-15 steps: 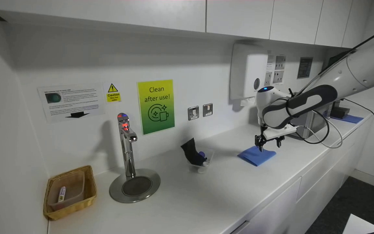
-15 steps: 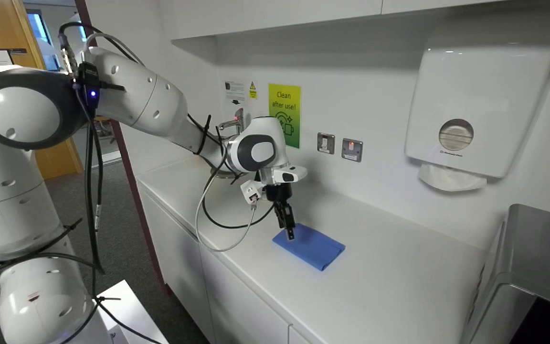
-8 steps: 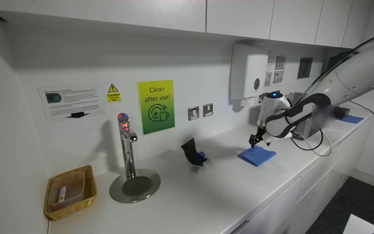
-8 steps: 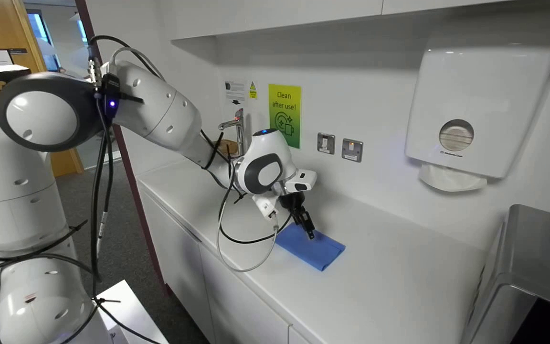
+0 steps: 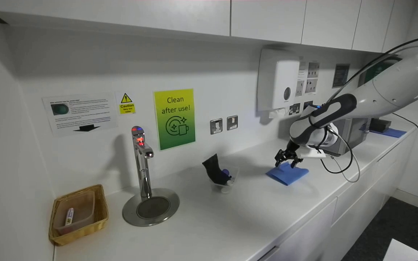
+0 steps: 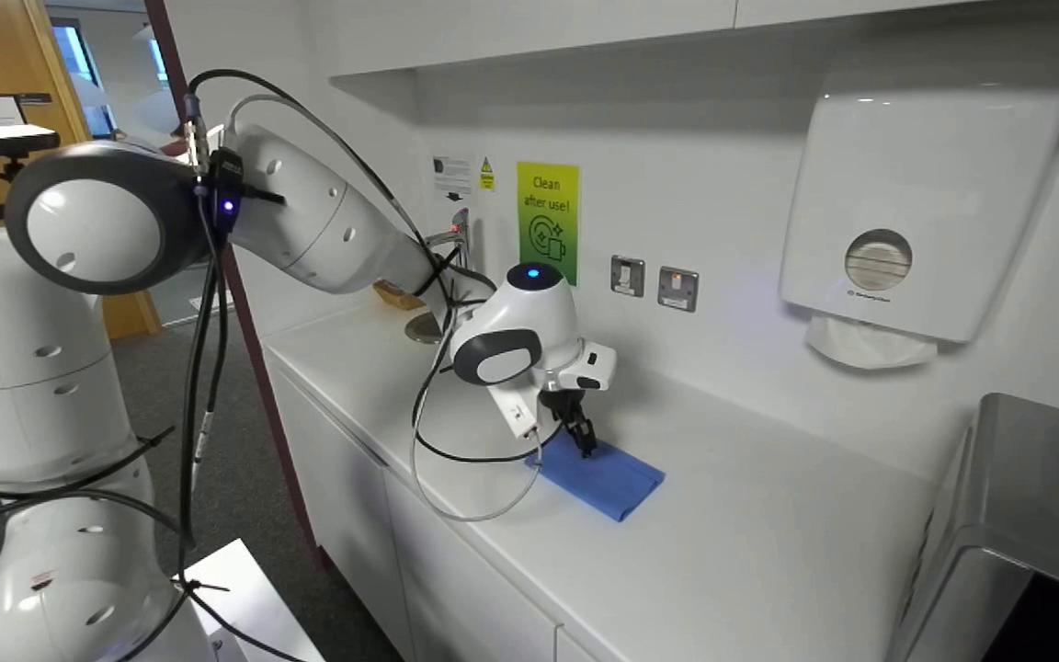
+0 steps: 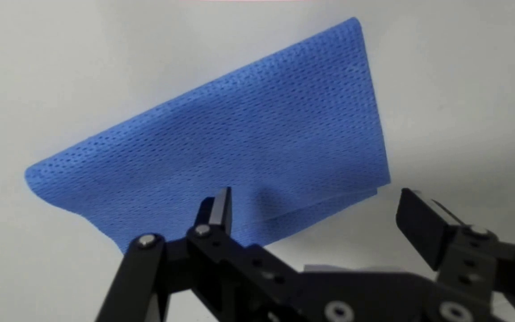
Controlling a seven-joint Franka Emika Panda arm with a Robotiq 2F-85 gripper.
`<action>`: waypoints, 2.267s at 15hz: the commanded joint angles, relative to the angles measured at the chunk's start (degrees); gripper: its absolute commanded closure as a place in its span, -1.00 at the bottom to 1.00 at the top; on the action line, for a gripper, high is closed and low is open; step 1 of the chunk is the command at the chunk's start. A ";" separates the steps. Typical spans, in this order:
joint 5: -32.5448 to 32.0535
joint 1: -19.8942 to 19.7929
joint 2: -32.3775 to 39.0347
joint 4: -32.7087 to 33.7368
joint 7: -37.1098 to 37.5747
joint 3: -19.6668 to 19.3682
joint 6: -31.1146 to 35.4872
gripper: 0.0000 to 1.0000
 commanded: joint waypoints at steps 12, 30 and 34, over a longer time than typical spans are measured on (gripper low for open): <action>-10.49 0.39 -0.32 2.95 0.44 -6.09 -16.48 -1.00; -11.78 -1.04 1.07 4.52 -10.09 -6.15 -10.42 -1.00; 0.00 -1.99 3.10 6.29 -21.62 -4.57 -11.10 -0.47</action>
